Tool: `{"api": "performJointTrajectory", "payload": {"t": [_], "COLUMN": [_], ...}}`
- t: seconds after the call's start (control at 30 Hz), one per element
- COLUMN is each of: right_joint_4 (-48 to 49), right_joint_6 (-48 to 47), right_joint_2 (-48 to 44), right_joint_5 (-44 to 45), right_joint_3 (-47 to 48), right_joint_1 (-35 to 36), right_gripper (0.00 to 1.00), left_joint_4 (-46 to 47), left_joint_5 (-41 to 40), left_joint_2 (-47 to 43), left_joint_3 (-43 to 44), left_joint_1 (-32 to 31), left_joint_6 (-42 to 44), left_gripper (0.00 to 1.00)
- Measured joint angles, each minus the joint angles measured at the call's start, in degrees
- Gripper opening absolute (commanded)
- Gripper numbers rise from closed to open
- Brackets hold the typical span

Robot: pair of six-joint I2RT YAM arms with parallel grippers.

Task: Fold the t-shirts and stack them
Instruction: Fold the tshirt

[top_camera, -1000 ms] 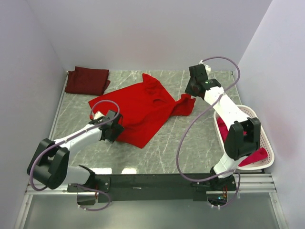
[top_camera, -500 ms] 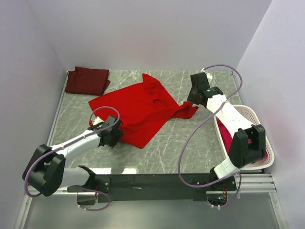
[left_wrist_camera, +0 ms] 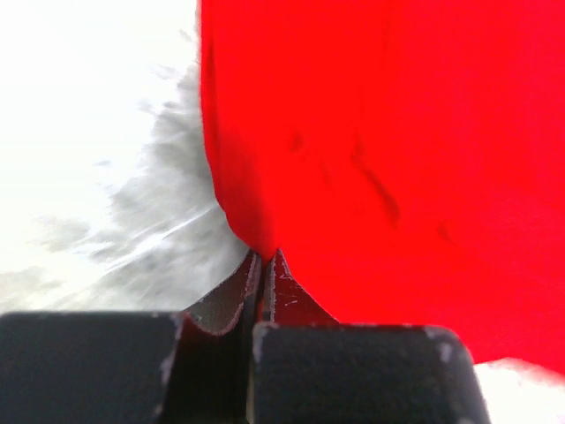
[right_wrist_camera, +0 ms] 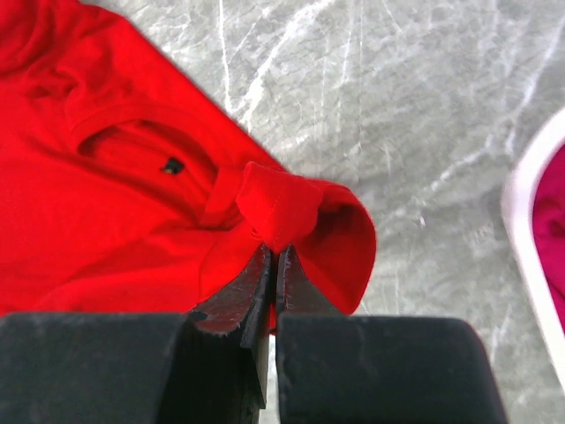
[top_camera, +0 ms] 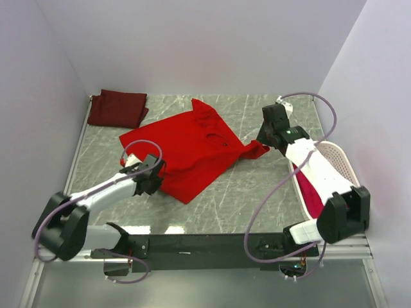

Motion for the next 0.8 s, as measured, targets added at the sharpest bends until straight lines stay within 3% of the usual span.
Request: {"api": "performJointTrajectory", "payload": {"t": [0.2, 0.33, 0.43, 0.57, 0.6, 0.67, 0.7, 0.8], "right_joint_4": [-3.1, -3.7, -3.5, -1.6, -0.3, 0.8, 0.5, 0.0], "right_joint_6": [-0.3, -0.7, -1.2, -1.5, -1.5, -1.5, -1.5, -1.2], "right_joint_2": [-13.0, -18.1, -13.2, 3.1, 8.3, 17.2, 20.8, 26.2], "right_joint_5": [0.4, 0.4, 0.8, 1.3, 1.2, 0.6, 0.3, -0.6], "right_joint_3": [-3.6, -2.6, 1.4, 9.9, 11.3, 12.5, 12.5, 11.3], "right_joint_1": [2.1, 2.9, 2.8, 1.9, 1.5, 0.7, 0.4, 0.0], "right_gripper": [0.0, 0.0, 0.0, 0.0, 0.0, 0.0, 0.0, 0.0], "left_joint_4": [-11.3, -9.7, -4.8, 1.2, 2.3, 4.0, 4.0, 3.6], "left_joint_5": [-5.2, -3.5, 0.0, 5.6, 6.9, 9.7, 10.8, 12.6], "left_joint_2": [-17.2, -21.0, -11.4, 13.7, 18.3, 27.0, 29.5, 30.0], "left_joint_3": [5.7, 11.4, 15.1, 24.3, 26.0, 29.0, 29.8, 32.5], "left_joint_1": [0.5, 7.2, 13.4, 15.1, 15.1, 15.3, 15.5, 16.0], "left_joint_6": [5.6, 13.7, 19.8, 25.8, 26.8, 28.7, 29.5, 30.9], "left_gripper": [0.01, 0.01, 0.04, 0.07, 0.11, 0.28, 0.41, 0.54]}}
